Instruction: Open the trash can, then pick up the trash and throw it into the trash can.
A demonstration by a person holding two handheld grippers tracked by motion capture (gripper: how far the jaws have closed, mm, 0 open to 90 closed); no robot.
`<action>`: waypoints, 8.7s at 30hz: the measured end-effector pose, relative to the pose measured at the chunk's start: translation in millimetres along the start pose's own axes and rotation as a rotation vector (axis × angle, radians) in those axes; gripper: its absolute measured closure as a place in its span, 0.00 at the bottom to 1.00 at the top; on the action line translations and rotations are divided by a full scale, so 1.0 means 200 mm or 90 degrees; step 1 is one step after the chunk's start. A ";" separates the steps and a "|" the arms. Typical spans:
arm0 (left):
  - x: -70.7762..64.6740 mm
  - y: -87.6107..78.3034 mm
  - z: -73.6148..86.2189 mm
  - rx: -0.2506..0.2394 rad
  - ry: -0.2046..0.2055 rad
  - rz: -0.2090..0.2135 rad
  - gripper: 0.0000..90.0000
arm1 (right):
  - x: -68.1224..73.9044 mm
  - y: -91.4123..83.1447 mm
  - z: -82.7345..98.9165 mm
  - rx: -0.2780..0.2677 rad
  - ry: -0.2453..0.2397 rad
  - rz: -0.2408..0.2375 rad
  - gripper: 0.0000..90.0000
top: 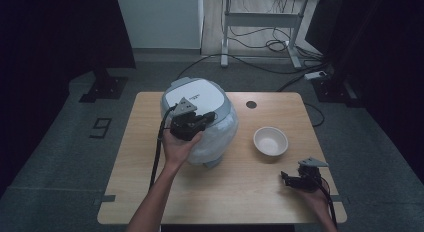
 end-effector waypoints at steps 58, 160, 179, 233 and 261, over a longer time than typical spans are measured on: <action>0.31 -0.28 0.72 -0.027 -0.097 -0.136 0.30 | 0.00 0.00 0.00 -0.001 -0.001 0.002 0.15; 0.34 -0.16 0.85 0.034 -0.117 -0.112 0.32 | 0.01 -0.39 -0.53 -0.219 0.086 -0.171 0.93; 0.35 -0.15 0.86 0.047 -0.119 -0.105 0.32 | 0.13 -0.59 -0.70 -0.284 0.044 -0.211 0.93; 0.34 -0.15 0.86 0.045 -0.120 -0.103 0.31 | 0.37 -0.84 -1.09 -0.353 -0.010 -0.253 0.93; 0.35 -0.16 0.86 0.040 -0.122 -0.101 0.32 | 0.50 -0.86 -1.22 -0.359 -0.036 -0.259 0.93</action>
Point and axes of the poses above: each handheld gripper's, and its own axes: y roughly forward along the jaws, z roughly out of its underside, x roughly to its left, the point moved 2 cm from there along y, roughly forward along the jaws, and after that the axes turned 12 degrees about x, right-handed, at the moved point
